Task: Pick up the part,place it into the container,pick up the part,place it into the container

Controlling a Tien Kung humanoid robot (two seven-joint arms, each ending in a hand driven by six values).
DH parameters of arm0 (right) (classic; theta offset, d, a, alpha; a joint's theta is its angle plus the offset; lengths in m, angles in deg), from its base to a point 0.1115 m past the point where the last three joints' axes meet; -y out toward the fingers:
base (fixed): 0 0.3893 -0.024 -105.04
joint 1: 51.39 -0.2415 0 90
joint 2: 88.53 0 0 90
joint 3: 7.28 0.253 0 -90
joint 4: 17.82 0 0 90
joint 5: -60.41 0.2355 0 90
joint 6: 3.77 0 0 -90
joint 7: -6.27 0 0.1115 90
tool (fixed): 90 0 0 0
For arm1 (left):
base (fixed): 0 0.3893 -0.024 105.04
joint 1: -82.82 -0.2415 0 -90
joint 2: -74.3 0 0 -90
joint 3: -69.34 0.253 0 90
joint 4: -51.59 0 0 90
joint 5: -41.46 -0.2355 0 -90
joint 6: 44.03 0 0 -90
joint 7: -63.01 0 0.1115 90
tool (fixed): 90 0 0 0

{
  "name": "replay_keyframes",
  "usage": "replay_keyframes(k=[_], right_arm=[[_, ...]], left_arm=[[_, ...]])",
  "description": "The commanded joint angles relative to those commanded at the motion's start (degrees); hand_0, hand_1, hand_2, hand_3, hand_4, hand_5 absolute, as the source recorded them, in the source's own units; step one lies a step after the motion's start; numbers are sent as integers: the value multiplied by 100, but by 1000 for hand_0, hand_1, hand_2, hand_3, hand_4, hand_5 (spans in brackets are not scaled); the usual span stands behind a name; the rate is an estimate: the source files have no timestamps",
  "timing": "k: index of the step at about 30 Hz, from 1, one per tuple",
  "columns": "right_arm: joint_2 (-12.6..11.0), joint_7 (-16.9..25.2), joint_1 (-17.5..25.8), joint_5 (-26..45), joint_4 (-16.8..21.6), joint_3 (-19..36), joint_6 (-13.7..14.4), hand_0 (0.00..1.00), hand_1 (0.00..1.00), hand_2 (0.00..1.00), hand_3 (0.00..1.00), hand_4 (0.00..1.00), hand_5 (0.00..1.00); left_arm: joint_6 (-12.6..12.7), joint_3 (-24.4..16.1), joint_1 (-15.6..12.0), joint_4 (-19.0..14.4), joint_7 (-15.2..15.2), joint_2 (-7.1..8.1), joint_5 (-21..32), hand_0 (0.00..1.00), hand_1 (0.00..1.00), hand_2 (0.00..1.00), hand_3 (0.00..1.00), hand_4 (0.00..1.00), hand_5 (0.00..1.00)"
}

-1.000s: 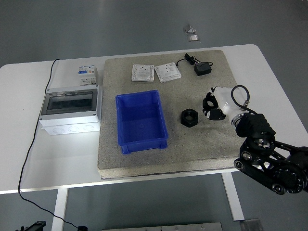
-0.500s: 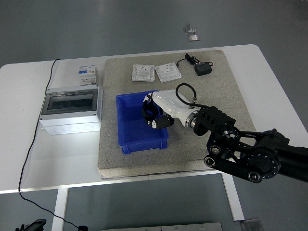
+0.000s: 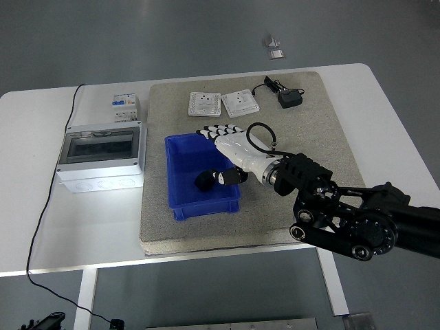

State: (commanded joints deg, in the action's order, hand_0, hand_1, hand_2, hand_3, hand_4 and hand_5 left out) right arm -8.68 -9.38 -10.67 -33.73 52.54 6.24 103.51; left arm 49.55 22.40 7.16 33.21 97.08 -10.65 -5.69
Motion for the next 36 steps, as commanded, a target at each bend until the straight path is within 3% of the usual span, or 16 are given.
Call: replay_keyframes(k=[1, 2, 4, 5, 7, 8, 13, 14, 25, 26, 31, 32, 36], right_arm=[[-25, 16, 54, 36, 17, 72, 109, 998, 998, 998, 989, 603, 190], [-87, -19, 170, 24, 35, 207, 250, 945, 921, 930, 927, 623, 195], [-210, -208, 404, -93, 65, 488, 463, 945, 921, 930, 927, 623, 195], [-281, -348, 521, -183, 88, 645, 420, 945, 921, 930, 927, 623, 195], [-400, -611, 689, -301, 156, 915, 181, 945, 921, 930, 927, 623, 195], [-454, -747, 738, -360, 215, 1041, 42, 941, 908, 940, 943, 785, 285], [-488, -1307, 784, -532, 315, 1325, -524, 941, 908, 940, 943, 785, 285], [-477, -1388, 779, -551, 300, 1327, -598, 992, 938, 981, 955, 903, 382], [-404, -1589, 776, -494, 46, 1186, -1171, 986, 921, 963, 942, 910, 393], [-401, -1606, 774, -504, 31, 1182, -1200, 959, 860, 917, 939, 917, 401], [-376, -1776, 757, -582, -56, 1104, -1274, 959, 860, 917, 939, 917, 401], [-362, -1792, 753, -625, -88, 1080, -1226, 803, 582, 608, 685, 632, 198], [-305, -1755, 743, -827, -250, 996, -1000, 803, 582, 608, 685, 632, 198]], left_arm=[[-3, -11, 1, 0, 4, 0, -20, 569, 490, 465, 557, 2, 2], [2, 4, -2, 0, -3, -4, -5, 568, 489, 464, 554, 2, 2], [24, 43, -21, 1, -32, -10, 71, 568, 489, 464, 554, 2, 2], [38, 63, -32, 2, -50, -11, 113, 568, 489, 464, 554, 2, 2], [51, 79, -43, 2, -68, -12, 149, 568, 489, 464, 554, 2, 2], [50, 76, -43, 3, -68, -12, 141, 567, 489, 462, 551, 2, 2], [34, 31, -36, 2, -44, -19, 57, 567, 489, 462, 551, 2, 2], [31, 24, -34, 2, -39, -21, 44, 567, 487, 462, 545, 2, 2], [13, -2, -26, 1, -26, -16, -6, 567, 487, 460, 544, 2, 2], [13, -2, -25, 1, -25, -16, -7, 565, 486, 461, 544, 2, 2], [7, -6, -20, 0, -20, -14, -13, 565, 486, 461, 544, 2, 2], [4, -14, -19, -2, -18, -14, -22, 565, 488, 462, 543, 2, 2], [-22, -64, -15, -13, -4, -13, -79, 565, 488, 462, 543, 2, 2]])
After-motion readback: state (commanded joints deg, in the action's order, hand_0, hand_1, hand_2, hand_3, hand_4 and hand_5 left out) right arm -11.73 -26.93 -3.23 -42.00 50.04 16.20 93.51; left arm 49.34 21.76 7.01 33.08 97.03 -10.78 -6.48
